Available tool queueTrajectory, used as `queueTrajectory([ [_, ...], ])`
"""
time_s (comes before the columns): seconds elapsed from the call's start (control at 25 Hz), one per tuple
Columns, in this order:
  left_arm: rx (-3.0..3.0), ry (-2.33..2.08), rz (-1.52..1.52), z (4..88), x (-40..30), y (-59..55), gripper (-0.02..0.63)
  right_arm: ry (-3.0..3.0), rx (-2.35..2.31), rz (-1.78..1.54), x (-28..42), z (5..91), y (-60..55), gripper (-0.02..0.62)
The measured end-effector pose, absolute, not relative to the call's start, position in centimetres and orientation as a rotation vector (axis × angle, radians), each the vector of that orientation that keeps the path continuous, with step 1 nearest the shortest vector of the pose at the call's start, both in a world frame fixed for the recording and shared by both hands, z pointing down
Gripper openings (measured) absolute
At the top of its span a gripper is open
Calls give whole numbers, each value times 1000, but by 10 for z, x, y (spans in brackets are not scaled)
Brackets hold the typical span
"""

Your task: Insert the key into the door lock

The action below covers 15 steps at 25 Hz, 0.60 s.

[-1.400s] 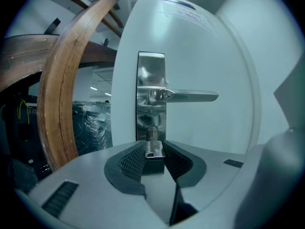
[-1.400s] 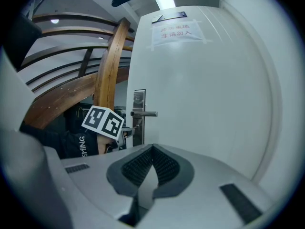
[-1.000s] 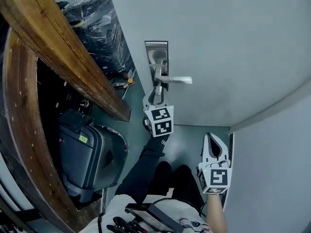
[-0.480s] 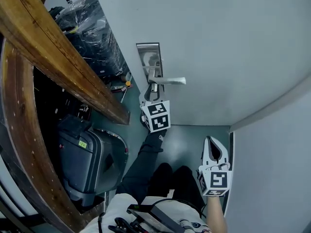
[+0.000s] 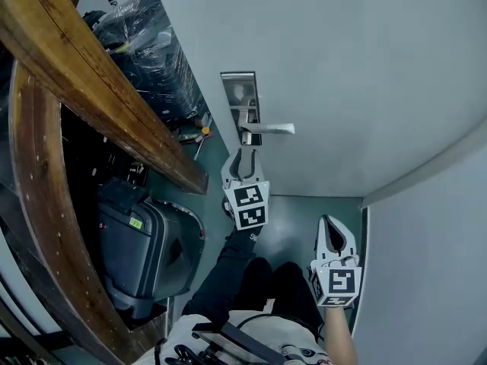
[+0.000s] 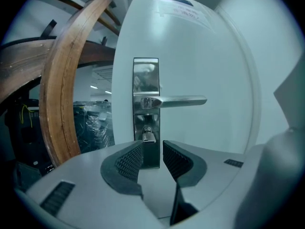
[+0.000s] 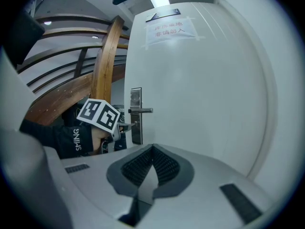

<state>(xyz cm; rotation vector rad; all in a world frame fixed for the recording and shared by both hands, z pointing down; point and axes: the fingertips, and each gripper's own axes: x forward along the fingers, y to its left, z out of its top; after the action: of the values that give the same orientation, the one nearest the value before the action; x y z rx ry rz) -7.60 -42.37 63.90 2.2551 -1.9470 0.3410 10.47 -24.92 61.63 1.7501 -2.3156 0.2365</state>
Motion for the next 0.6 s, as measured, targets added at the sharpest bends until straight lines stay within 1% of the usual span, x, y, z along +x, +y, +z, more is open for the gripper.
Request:
queueTrajectory([
  [0.16,2254,-1953,334,626,-77,-404,116,-2333,1730,233,100,602,-249,5],
  [0.2,2257,-1960,334,621,-77,-400,84,-2337,1726,231,99,598,-248,6],
  [0.24,2263,-1966,336,616,-77,-396,9,-2340,1722,230,98,593,-248,5],
  [0.6,2305,-1942,360,552,-73,-356,3,-2359,1700,241,90,540,-240,5],
])
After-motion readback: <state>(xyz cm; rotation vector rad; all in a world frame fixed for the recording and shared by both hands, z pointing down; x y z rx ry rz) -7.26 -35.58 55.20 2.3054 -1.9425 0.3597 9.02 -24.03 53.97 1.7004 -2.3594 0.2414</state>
